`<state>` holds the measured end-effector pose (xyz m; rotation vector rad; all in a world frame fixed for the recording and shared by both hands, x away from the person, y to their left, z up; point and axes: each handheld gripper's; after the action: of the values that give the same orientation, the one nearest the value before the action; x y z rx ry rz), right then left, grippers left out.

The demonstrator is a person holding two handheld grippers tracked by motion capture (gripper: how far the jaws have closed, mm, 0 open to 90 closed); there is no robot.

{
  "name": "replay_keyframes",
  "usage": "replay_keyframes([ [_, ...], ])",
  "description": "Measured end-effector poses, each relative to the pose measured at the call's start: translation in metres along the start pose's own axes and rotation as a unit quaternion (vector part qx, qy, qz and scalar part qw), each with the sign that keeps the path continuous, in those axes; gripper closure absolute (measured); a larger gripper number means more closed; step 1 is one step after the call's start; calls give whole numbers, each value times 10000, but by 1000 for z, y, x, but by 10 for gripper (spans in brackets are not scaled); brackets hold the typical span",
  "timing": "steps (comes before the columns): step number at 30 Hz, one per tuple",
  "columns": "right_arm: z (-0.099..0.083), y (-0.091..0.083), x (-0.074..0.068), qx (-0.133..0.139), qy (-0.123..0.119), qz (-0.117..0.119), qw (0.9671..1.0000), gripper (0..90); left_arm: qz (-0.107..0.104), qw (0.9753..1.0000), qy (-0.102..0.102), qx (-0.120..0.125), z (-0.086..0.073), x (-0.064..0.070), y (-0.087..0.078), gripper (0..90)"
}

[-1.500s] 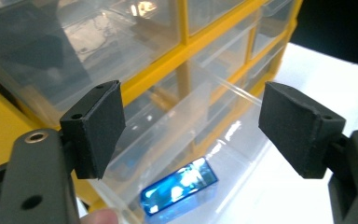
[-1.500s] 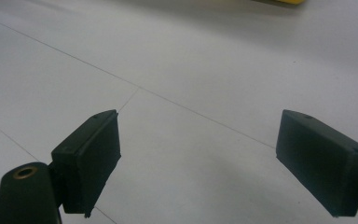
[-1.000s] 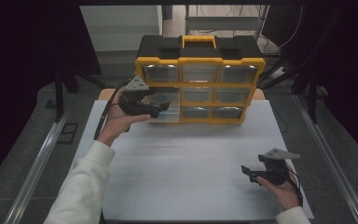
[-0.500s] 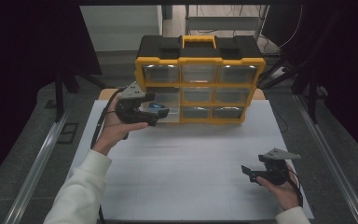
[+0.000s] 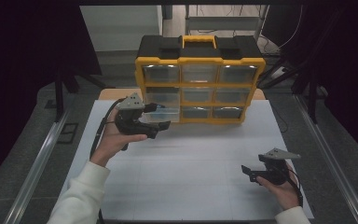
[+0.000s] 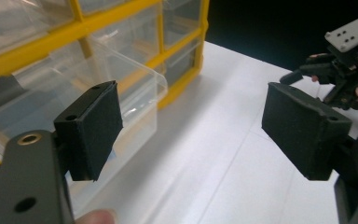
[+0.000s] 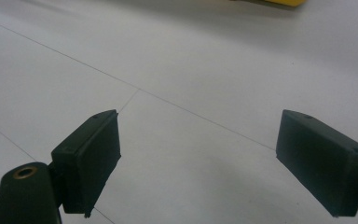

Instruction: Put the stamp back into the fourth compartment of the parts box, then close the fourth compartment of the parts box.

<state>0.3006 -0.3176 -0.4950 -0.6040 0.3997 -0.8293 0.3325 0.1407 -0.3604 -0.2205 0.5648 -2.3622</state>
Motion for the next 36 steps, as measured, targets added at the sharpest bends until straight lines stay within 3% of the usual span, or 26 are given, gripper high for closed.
replay_keyframes([
  [7,0,0,0,0,3,-11,10000,142,-83,9999,-106,7,-10,8,-5,198],
  [21,-2,-1,-1,-22,-23,-9,10000,142,-194,9996,-19,-218,-27,27,-1,196],
  [29,-1,-1,-1,-9,-30,5,10000,142,-226,9990,-17,-386,-35,30,8,196],
  [36,-2,-4,0,17,3,-8,10000,142,-212,9993,-45,-315,-34,31,8,196],
])
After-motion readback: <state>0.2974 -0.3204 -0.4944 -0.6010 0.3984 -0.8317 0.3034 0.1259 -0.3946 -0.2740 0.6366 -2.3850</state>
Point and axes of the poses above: each handheld gripper's, and its own axes: y roughly forward along the jaws, z roughly out of its top, x roughly to its right, and after that the axes turned 5 degrees about z, right-handed
